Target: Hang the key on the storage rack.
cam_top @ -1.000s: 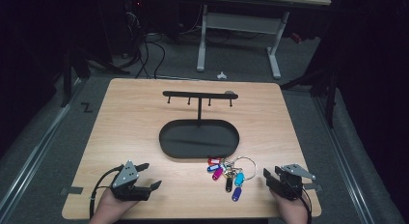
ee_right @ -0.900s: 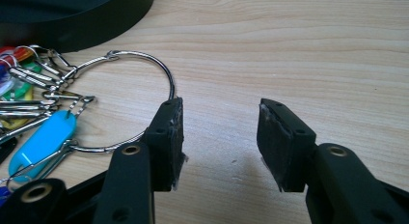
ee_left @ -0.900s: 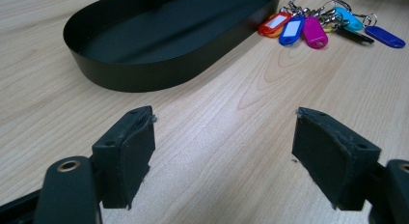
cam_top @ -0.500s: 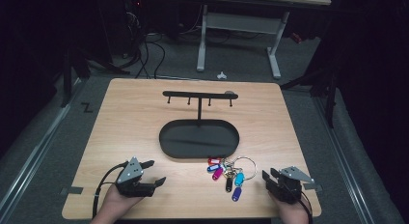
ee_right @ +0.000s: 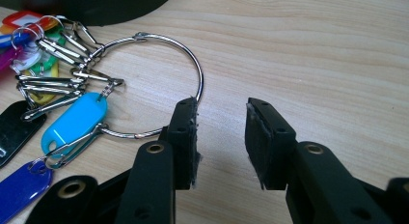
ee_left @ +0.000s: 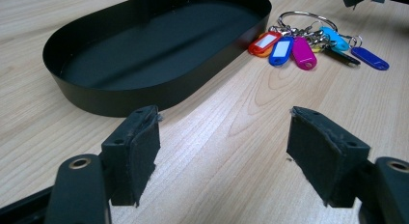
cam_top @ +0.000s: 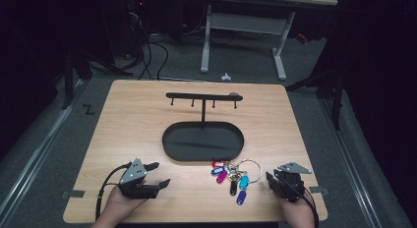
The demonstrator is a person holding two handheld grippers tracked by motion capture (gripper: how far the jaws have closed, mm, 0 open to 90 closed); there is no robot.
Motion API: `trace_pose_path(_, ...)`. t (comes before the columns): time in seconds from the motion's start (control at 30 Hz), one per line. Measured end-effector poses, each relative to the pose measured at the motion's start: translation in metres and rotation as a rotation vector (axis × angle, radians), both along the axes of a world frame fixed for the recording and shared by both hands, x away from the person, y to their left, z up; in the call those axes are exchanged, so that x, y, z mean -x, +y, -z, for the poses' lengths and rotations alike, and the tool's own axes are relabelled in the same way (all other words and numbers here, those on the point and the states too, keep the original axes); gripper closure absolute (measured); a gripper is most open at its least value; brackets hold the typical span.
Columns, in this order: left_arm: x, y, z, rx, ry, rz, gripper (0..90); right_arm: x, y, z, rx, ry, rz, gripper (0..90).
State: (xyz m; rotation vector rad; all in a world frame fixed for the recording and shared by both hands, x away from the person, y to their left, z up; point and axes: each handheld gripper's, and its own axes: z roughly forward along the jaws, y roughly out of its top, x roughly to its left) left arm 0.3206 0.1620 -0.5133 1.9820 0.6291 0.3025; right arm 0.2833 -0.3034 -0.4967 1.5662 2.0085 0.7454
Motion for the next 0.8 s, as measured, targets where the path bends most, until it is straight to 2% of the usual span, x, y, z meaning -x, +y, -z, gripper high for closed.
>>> trace_pose_path(0.17,0.003,0.002,0.0,-0.003,0.001,0.0,28.0,-0.007,0.007,-0.003,0.009,0.027,-0.02,62.7)
trace_pose_path(0.3,0.004,0.006,0.001,0.0,0.004,-0.012,28.4,-0.014,0.014,-0.008,0.044,0.038,-0.067,55.4)
trace_pose_path(0.4,0.006,0.007,0.001,-0.003,0.005,-0.018,28.5,-0.019,0.019,-0.014,0.071,0.05,-0.105,53.4)
trace_pose_path(0.5,0.008,0.009,0.002,-0.013,0.005,-0.021,28.5,-0.022,0.022,-0.018,0.075,0.052,-0.129,52.2)
trace_pose_path(0.53,0.011,0.014,0.003,-0.03,0.002,-0.031,28.5,-0.023,0.024,-0.018,0.058,0.048,-0.136,51.8)
trace_pose_path(0.6,0.013,0.018,0.004,-0.036,0.0,-0.041,28.6,-0.025,0.026,-0.018,0.055,0.053,-0.155,51.1)
trace_pose_path(0.63,0.016,0.026,0.004,-0.031,0.0,-0.065,28.6,-0.026,0.028,-0.017,0.057,0.058,-0.165,50.9)
trace_pose_path(0.8,0.023,0.042,0.003,-0.02,-0.003,-0.119,28.7,-0.034,0.034,-0.018,0.084,0.066,-0.209,48.7)
